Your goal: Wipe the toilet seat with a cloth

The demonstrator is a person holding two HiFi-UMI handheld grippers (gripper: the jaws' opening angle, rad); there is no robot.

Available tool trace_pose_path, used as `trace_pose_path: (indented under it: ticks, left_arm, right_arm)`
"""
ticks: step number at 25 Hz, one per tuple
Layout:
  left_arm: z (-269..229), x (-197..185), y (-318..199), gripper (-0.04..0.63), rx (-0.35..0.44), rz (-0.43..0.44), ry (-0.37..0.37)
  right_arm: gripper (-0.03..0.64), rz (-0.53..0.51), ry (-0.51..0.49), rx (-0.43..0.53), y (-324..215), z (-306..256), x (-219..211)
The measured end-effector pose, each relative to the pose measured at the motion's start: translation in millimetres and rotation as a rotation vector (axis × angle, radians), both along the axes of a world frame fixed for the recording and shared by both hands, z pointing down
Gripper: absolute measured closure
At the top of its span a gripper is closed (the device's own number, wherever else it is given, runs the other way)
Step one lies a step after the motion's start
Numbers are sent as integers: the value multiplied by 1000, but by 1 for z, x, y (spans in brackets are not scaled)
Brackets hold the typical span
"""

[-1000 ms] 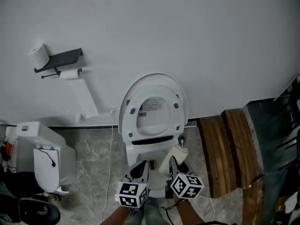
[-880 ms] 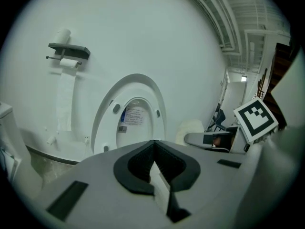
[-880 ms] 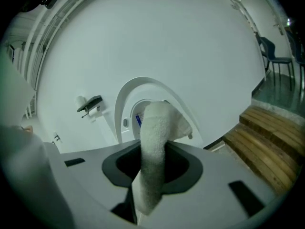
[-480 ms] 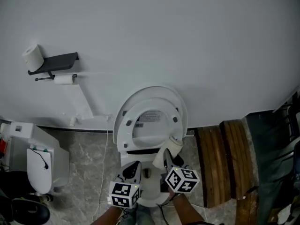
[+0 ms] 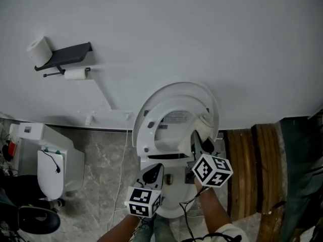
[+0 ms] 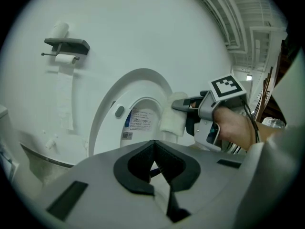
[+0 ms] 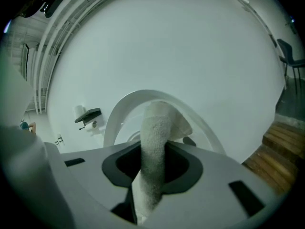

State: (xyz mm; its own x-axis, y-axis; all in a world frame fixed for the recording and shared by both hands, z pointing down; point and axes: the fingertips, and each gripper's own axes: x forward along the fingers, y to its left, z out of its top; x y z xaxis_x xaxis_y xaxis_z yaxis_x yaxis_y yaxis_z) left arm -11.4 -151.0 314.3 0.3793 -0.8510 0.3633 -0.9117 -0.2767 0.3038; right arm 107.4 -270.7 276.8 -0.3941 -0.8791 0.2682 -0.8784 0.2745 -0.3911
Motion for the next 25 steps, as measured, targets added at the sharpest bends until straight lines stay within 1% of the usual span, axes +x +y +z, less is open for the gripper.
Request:
trace_pose_path:
  ticks: [5,10,12,15,20,25]
  left_arm:
    - [6,-3,-7,586,-16,-12,-1]
    - [21,-5,-7,586,-42,-23,-6]
    - [26,-4,-6,586,-40,-23,2]
    - [30,-5,-5,586,-17,-22,44]
    - [42,-6,2,586,-15,-17,50]
    - [48,-5,2,586,15,-5,71]
  right_arm:
    - [517,-13,-6,43,-32,-20,-6]
    - [517,-8,-17,50,-51,-16,-3]
    - [517,7,-25,59,-53,-12,3]
    - [517,33,-24,63,-52,-2,12]
    - [517,78,-37,39,-45,19,29]
    - [517,125,-72,38,-39,34,41]
